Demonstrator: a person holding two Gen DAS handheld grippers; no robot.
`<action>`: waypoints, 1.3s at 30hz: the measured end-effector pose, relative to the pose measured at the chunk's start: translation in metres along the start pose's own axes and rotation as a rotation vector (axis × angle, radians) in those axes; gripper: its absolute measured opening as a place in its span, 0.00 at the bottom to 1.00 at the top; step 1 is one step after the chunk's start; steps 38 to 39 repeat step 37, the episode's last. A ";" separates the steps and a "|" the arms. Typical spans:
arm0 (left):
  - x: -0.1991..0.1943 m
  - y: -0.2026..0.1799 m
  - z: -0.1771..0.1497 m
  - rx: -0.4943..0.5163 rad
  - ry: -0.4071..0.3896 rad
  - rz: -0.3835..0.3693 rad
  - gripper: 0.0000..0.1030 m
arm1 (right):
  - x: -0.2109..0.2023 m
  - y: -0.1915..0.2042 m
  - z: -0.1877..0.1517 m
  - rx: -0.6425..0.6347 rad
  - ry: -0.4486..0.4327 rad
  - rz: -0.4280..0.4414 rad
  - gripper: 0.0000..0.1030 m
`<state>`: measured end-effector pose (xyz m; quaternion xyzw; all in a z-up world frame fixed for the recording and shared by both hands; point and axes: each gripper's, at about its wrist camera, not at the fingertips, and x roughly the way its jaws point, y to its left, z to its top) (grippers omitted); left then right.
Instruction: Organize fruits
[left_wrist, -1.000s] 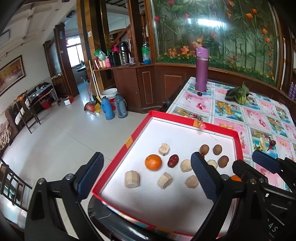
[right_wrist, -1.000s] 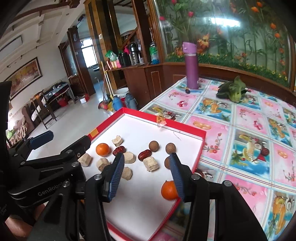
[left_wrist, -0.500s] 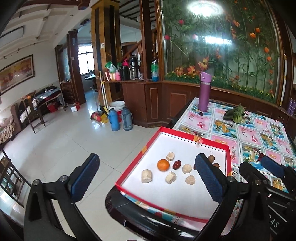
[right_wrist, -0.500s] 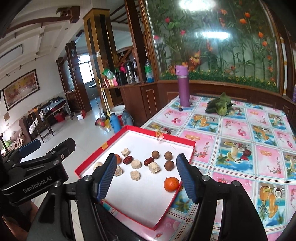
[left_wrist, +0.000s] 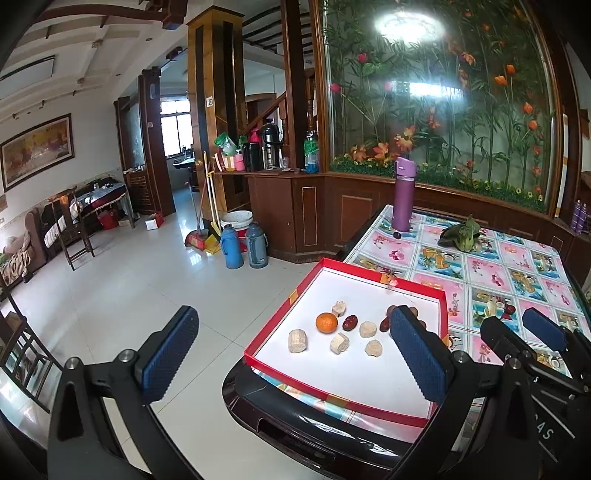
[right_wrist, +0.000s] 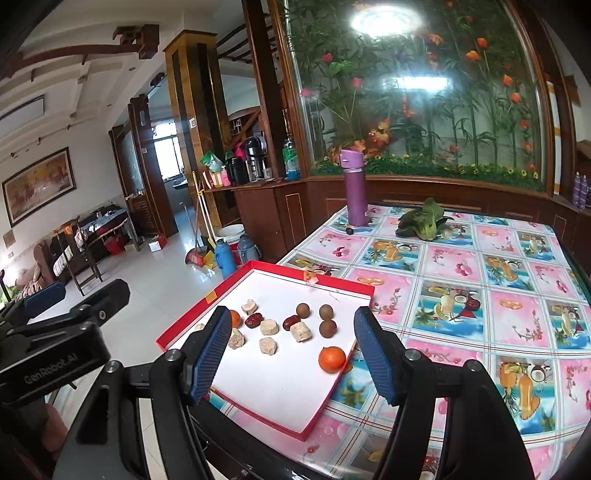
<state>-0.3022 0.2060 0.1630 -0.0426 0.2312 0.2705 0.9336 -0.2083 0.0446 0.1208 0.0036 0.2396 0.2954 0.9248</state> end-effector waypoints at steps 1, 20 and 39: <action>-0.003 0.000 0.000 0.000 -0.003 -0.003 1.00 | -0.001 0.000 0.000 0.000 -0.001 0.000 0.66; -0.011 0.000 0.001 0.007 -0.008 -0.008 1.00 | -0.009 0.004 0.000 -0.030 -0.034 -0.010 0.67; 0.014 -0.014 0.007 0.024 0.048 -0.112 1.00 | 0.005 -0.011 0.002 0.013 -0.014 -0.026 0.67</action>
